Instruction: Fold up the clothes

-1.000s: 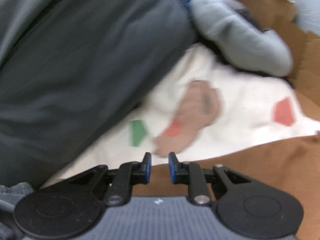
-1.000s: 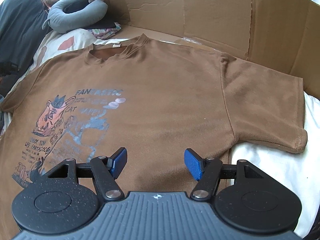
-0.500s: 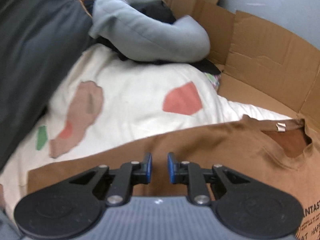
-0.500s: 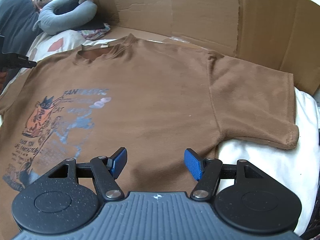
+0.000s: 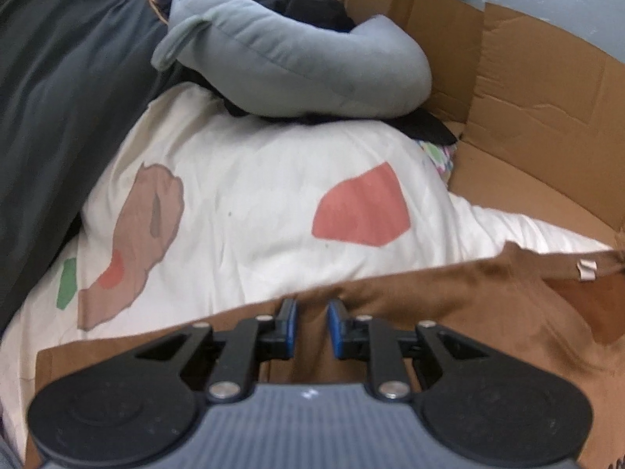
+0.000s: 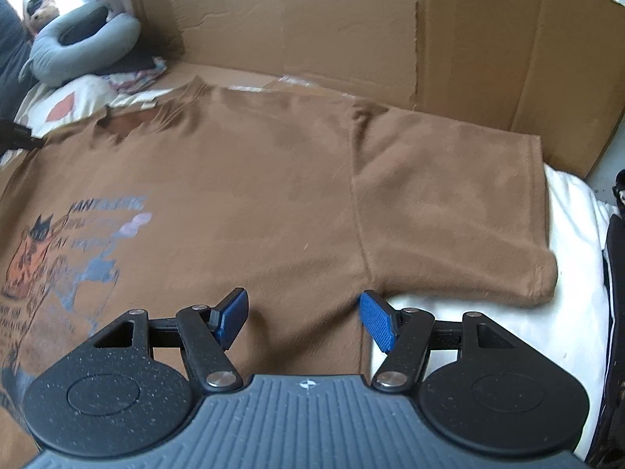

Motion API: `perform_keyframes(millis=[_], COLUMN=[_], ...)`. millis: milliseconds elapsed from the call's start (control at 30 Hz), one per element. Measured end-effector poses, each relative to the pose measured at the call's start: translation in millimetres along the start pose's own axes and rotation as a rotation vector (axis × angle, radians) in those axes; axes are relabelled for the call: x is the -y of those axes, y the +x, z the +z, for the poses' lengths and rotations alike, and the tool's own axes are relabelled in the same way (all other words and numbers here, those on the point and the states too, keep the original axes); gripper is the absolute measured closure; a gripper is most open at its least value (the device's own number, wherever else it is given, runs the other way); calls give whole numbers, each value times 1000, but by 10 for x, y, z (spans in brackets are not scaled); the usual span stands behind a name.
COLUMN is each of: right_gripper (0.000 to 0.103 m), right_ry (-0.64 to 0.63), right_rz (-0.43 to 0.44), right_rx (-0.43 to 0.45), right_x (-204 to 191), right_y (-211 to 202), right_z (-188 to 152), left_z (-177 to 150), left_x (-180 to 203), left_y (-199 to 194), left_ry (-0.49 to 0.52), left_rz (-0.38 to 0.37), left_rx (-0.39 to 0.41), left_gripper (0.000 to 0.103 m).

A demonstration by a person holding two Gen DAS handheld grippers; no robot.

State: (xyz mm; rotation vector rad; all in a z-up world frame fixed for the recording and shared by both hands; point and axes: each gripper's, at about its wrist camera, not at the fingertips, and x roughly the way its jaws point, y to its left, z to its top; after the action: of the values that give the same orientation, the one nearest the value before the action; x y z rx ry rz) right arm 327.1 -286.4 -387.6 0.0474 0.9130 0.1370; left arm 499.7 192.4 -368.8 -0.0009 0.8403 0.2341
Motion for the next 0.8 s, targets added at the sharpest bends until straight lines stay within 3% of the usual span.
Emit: perform_keyframes(millis=[300, 533, 700, 767, 800], right_gripper=[36, 65, 69, 79, 79], right_ry=[1, -14, -7, 9, 14], right_rz=[-6, 4, -13, -21, -24], right_rx=[89, 101, 103, 88, 81], right_x=[92, 57, 62, 106, 129], right_y=[143, 442, 671, 784, 846], right_z=[476, 861, 1071, 1146, 1183], left_z=[-23, -6, 24, 20, 17], left_x=[277, 382, 354, 376, 382], left_y=[-134, 89, 162, 145, 132], left_ry=[111, 90, 58, 67, 72], left_rz=[-109, -93, -70, -63, -61], left_rx=[20, -25, -35, -33, -32], left_gripper=[84, 84, 89, 89, 89])
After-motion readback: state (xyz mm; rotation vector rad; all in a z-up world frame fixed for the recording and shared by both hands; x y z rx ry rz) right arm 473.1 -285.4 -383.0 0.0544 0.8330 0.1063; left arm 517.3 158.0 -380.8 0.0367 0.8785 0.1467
